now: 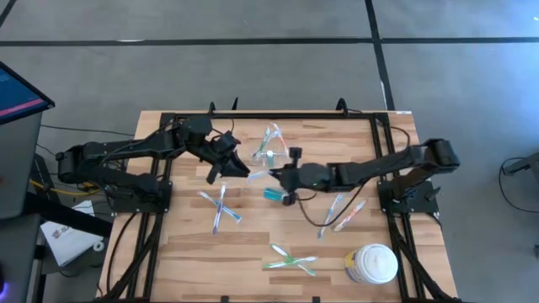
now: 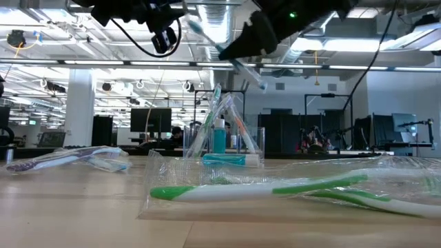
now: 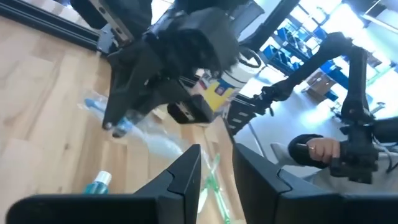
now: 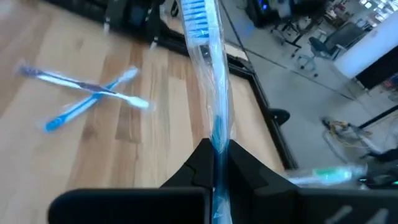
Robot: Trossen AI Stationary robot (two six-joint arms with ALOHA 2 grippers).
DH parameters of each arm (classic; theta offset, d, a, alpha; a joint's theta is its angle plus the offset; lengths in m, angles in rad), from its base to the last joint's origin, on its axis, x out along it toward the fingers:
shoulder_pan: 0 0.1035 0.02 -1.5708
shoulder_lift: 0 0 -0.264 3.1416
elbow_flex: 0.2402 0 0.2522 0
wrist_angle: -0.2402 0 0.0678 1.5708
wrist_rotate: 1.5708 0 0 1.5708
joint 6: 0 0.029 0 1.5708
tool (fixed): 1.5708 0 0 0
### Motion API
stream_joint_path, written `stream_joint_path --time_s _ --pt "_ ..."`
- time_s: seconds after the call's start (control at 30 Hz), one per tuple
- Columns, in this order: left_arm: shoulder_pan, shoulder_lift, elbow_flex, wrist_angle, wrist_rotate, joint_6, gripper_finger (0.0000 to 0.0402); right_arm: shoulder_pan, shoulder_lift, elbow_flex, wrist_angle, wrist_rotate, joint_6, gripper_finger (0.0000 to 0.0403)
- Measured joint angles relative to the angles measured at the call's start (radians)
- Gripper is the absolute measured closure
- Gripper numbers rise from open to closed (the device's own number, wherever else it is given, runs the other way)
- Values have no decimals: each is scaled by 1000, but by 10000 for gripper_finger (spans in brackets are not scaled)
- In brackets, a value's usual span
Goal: Pick & Place toothbrushing station
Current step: Put the top blue toothbrush into the transparent organizer
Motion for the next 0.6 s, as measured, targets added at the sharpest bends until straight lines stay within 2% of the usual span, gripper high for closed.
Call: stream_joint_path --time_s 0.2,0.43,0.6 --pt "0 0 0 0 -43 25 314 -80 -84 -167 254 -133 113 394" --pt "-16 2 0 -1 -110 55 314 -182 -75 -284 530 -277 227 394" --pt "-52 2 0 -1 -163 71 314 -237 -67 -338 669 -307 281 394"
